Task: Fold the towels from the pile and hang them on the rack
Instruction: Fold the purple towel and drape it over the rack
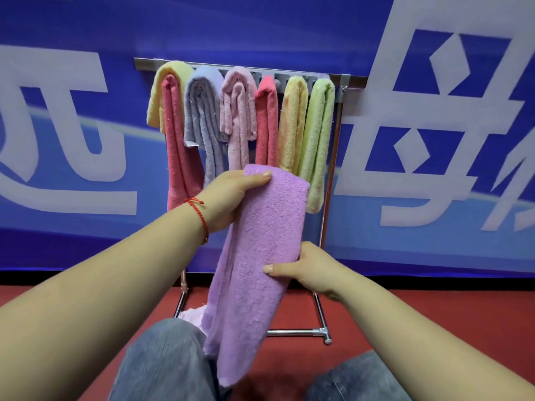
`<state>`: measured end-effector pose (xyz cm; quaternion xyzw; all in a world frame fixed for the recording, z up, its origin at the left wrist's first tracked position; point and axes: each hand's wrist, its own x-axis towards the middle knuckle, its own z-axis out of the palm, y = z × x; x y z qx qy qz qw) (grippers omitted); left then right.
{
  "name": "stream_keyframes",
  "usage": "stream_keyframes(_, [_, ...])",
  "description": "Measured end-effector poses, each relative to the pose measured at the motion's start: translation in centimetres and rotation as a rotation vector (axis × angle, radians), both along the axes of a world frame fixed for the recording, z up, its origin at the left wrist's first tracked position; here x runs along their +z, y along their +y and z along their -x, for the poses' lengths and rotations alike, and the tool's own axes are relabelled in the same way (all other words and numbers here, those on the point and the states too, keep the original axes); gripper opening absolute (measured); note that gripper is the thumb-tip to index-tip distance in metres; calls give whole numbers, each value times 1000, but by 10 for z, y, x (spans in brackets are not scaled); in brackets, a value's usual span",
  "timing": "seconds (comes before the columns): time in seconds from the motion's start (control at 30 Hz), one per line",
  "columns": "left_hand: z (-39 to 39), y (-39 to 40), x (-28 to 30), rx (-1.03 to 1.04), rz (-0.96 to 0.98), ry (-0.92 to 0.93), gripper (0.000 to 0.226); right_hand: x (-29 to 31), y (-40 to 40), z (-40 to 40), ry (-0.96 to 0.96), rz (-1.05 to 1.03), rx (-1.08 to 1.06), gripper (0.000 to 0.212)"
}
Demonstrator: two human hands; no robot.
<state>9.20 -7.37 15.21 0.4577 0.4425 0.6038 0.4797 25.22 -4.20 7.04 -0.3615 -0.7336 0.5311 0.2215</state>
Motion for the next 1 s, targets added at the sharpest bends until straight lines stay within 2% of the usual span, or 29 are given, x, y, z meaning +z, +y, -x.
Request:
stream_keyframes(0.33, [0, -7, 25, 5, -56, 56, 17, -2, 17, 2, 19, -166, -196, 14])
stream_keyframes(0.5, [-5, -5, 38, -52, -129, 57, 17, 1, 31, 2, 44, -179, -345, 18])
stream_keyframes(0.6, [-7, -3, 48, -71, -158, 64, 17, 8, 32, 4, 136, -161, -376, 22])
stream_keyframes(0.7, [-8, -2, 56, -73, -178, 87, 17, 12, 30, 5, 195, -137, -356, 32])
stream_keyframes(0.8, [-5, -2, 60, -48, -177, 105, 18, 8, 25, 6, 236, -45, -232, 43])
stream_keyframes(0.93, [5, 2, 57, 15, -147, 85, 17, 7, 14, 11, 214, 45, -69, 28])
stream_keyframes(1.0, [8, 4, 55, 57, -136, 72, 18, 5, 10, 16, 254, 132, -35, 39])
